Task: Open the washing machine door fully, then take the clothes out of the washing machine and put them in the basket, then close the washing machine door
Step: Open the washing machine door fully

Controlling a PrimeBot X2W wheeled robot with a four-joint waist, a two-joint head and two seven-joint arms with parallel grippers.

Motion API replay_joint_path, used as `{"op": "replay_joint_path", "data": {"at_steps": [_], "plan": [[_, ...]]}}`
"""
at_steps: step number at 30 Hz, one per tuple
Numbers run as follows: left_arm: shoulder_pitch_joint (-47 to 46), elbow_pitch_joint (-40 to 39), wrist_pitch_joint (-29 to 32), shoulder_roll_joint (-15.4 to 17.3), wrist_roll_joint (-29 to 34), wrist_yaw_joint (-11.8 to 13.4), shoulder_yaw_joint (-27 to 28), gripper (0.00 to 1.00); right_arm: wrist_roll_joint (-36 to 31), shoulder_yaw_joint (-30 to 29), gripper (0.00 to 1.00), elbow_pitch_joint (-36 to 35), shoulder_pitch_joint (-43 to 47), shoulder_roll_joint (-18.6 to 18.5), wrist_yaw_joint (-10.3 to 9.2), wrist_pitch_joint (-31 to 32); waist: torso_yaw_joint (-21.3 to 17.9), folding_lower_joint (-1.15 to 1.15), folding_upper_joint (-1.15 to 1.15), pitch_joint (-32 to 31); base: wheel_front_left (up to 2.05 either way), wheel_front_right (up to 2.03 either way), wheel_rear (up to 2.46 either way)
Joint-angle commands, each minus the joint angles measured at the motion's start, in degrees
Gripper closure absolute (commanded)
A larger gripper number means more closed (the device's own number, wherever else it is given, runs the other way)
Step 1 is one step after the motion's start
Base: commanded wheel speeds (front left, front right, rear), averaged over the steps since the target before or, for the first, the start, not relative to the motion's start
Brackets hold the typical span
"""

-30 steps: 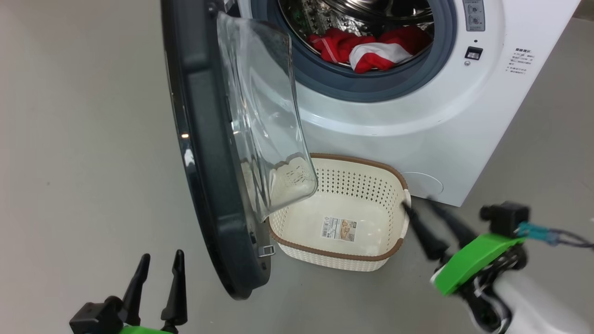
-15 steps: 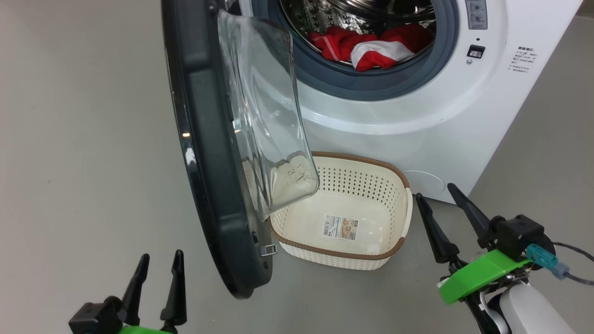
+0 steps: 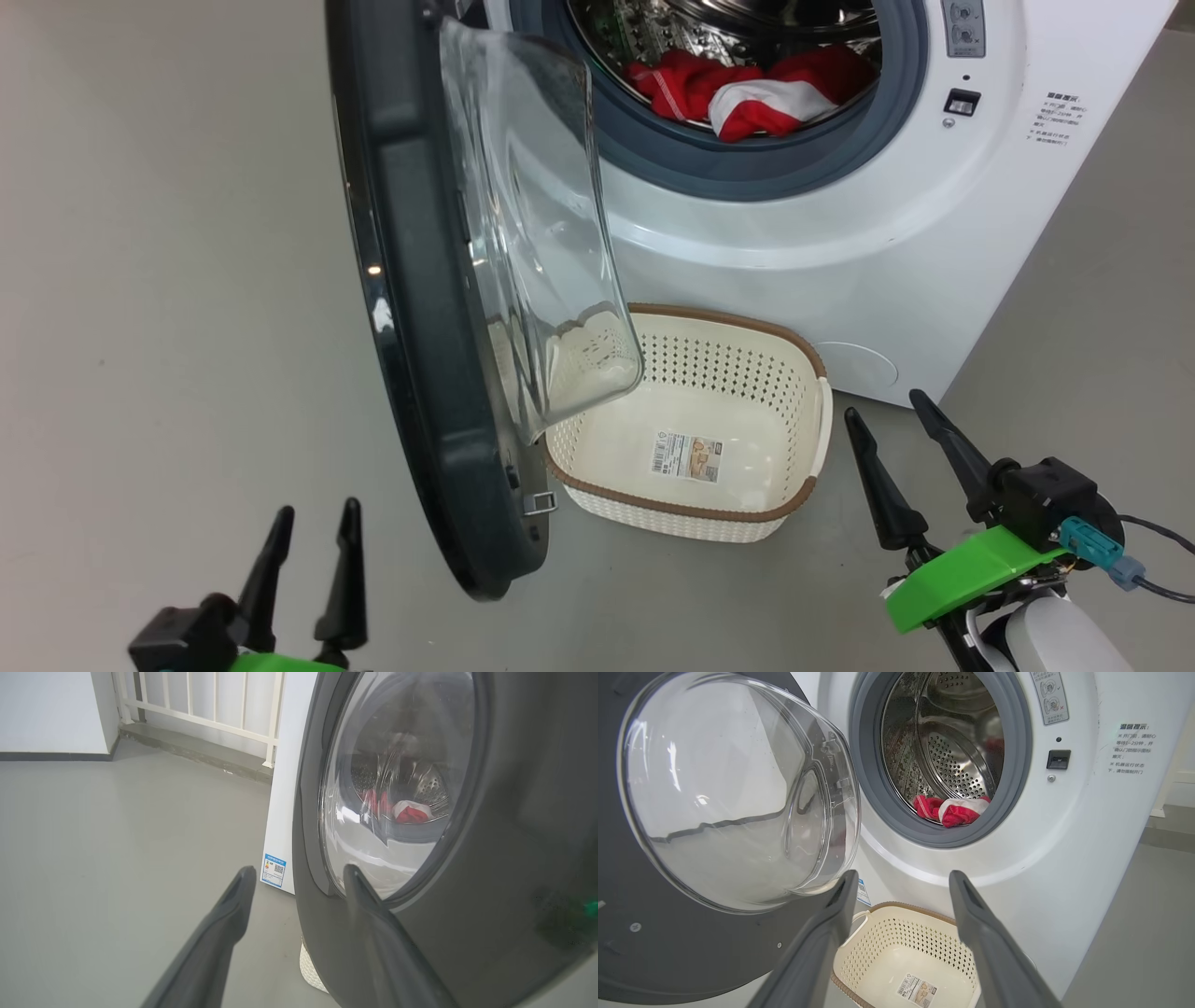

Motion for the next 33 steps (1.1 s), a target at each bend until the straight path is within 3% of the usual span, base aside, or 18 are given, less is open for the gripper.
{"op": "replay_joint_path", "data": {"at_steps": [1, 2, 12, 19, 27, 33], "plan": [[-1.15, -1.9, -0.53, 0.66, 0.31, -0.05, 2.53, 0.95, -0.86, 1.06, 0.0, -1.61, 0.34, 0.02, 0.44, -0.53, 0.0, 0.0, 0.0, -0.07, 0.0, 0.0, 0.0], [-1.33, -2.51, -0.53, 0.66, 0.27, 0.1, 3.02, 1.0, -0.86, 0.98, 0.0, -1.62, 0.42, 0.04, 0.44, -0.53, 0.02, 0.0, 0.0, -0.12, 0.0, 0.0, 0.0], [-4.77, -19.31, -0.53, 0.66, 0.48, 0.47, 8.16, 1.0, -1.21, 0.32, 0.0, -1.41, 0.75, 0.22, 0.44, -0.53, 0.11, 0.0, 0.0, -0.4, 0.0, 0.0, 0.0], [-4.2, -30.68, -0.53, 0.66, 2.42, -0.26, -0.38, 1.0, -1.2, 0.63, 0.0, -1.33, 0.39, 0.1, 0.44, -0.53, 0.02, 0.0, 0.0, -0.32, 0.0, 0.0, 0.0], [-0.34, -26.76, -0.53, 0.66, -1.72, -1.4, -15.4, 1.0, -0.77, 0.89, 0.0, -1.51, 0.03, 0.05, 0.44, -0.53, -0.64, 0.0, 0.0, -0.18, 0.0, 0.0, 0.0], [-0.11, -18.13, -0.53, 0.66, -4.15, -1.67, -18.08, 1.0, -0.67, 0.81, 0.0, -1.79, 0.06, -0.17, 0.44, -0.53, -1.01, 0.0, 0.0, -0.17, 0.0, 0.0, 0.0]]}}
